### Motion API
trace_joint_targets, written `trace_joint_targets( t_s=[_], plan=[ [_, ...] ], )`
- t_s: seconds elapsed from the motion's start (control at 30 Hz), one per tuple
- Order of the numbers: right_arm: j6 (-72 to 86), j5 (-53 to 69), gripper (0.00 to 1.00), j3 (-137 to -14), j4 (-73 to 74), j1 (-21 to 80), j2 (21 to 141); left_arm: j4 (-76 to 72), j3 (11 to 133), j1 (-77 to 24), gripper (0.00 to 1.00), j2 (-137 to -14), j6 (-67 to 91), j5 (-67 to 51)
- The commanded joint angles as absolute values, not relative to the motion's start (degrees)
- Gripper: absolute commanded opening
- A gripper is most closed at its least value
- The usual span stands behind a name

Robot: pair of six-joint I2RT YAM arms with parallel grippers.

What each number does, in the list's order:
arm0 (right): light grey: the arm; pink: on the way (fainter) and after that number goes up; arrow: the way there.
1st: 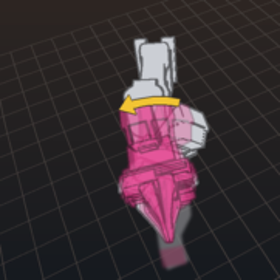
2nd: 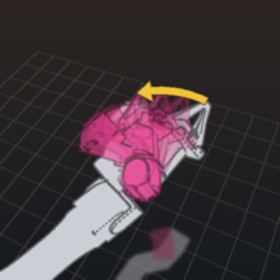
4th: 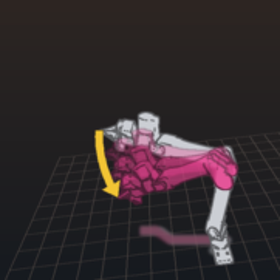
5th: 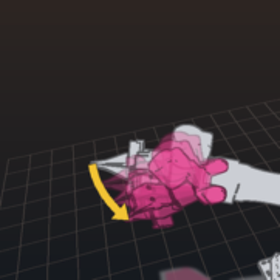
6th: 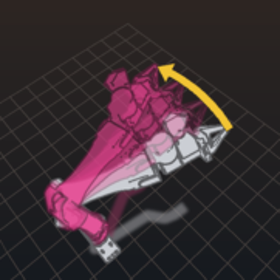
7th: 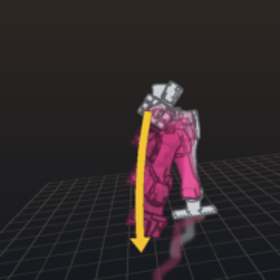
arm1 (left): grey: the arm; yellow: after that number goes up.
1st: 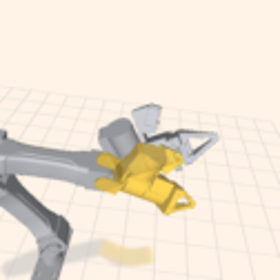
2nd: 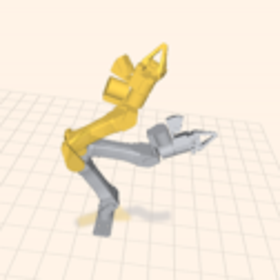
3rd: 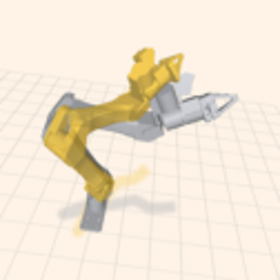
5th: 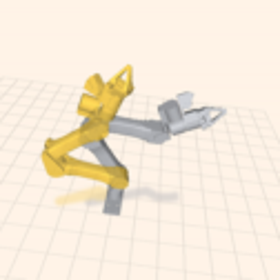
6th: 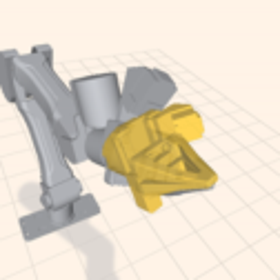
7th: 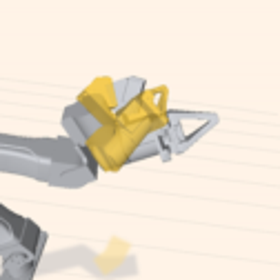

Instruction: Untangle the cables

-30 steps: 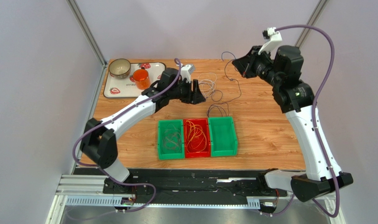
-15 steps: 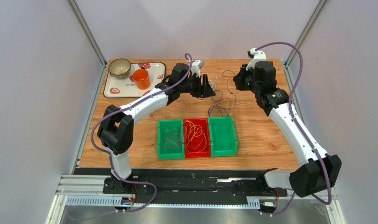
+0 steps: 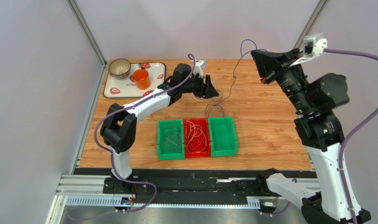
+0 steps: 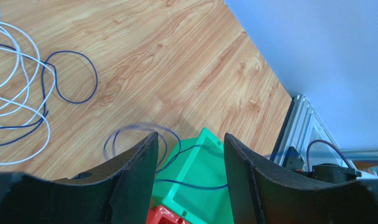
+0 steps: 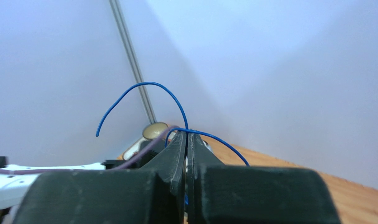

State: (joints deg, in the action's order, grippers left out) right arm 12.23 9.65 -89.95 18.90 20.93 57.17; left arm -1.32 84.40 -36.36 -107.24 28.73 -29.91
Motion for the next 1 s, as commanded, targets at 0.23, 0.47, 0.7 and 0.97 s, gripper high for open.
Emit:
trace_joint_targets(
  t_s=[0.23,0.47,0.7,0.97],
  plan=[
    [14.1,14.2,0.00,-90.4,18.6,21.0,57.0,-8.0,85.9,-38.8,0.61,-111.7,26.2,-36.2],
    [13.0,12.0,0.00,-90.8,19.9,21.1,57.4,-10.1,81.0,-39.0,0.59,-107.9,23.9,-37.5],
    [12.6,9.5,0.00,-91.4,20.3,21.0,59.1,-5.6,78.9,-38.9,0.60,-102.9,17.7,-32.3],
    [12.2,7.8,0.00,-92.0,20.5,20.9,60.4,-8.0,74.8,-37.9,0.60,-99.5,16.5,-31.2]
  ],
)
